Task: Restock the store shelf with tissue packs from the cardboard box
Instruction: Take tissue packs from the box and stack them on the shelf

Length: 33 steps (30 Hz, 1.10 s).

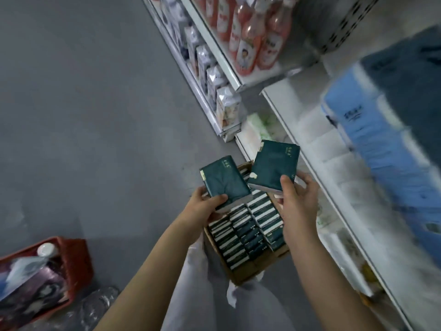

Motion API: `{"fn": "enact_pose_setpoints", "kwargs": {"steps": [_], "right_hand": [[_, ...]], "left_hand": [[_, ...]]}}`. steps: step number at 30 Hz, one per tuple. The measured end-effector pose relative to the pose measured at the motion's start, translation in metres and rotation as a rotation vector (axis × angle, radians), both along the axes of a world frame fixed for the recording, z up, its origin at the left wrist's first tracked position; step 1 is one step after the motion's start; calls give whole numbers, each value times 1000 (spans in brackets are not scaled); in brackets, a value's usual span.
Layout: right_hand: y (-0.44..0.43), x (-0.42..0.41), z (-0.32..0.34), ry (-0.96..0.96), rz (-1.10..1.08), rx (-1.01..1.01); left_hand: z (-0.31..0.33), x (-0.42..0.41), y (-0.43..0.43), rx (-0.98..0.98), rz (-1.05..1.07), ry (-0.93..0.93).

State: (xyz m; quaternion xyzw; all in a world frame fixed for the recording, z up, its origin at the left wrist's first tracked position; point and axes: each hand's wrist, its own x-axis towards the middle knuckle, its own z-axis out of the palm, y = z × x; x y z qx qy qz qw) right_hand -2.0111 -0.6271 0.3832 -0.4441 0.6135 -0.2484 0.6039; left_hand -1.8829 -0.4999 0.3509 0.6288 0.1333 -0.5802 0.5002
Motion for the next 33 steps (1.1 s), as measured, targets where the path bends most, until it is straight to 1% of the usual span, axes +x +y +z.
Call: {"fn": "enact_pose_setpoints", "kwargs": {"steps": [4,6,9,13,16,18,21,23,26,30,33], "right_hand": [[7,-23,99,-120,12,-55],[6,-42,132,-168,36,-80],[9,-82,192,-235,74,-162],[7,-106,244,-335,75,-236],[4,-115,273,-373,50,-319],[6,-121,289,-384,48,-395],[12,-127,304,-374,35,-473],[17,-128,312,-379,7,-484],[29,-125,320,-382,-39,-486],[46,-121,324,-377,-99,-509],[64,-124,323,-396,-191,-526]], "left_hand": [[115,-18,7,-220,-15,-126],[160,-31,12,-330,-62,-204],[227,-64,21,-431,-42,-272],[274,-87,17,-488,58,-388],[298,-92,13,-544,157,-459],[311,-88,11,-620,219,-435],[326,-77,12,-717,251,-412],[336,-68,12,-773,238,-388],[347,-57,15,-806,190,-328],[347,-52,23,-772,94,-313],[344,-50,31,-768,13,-275]]}}
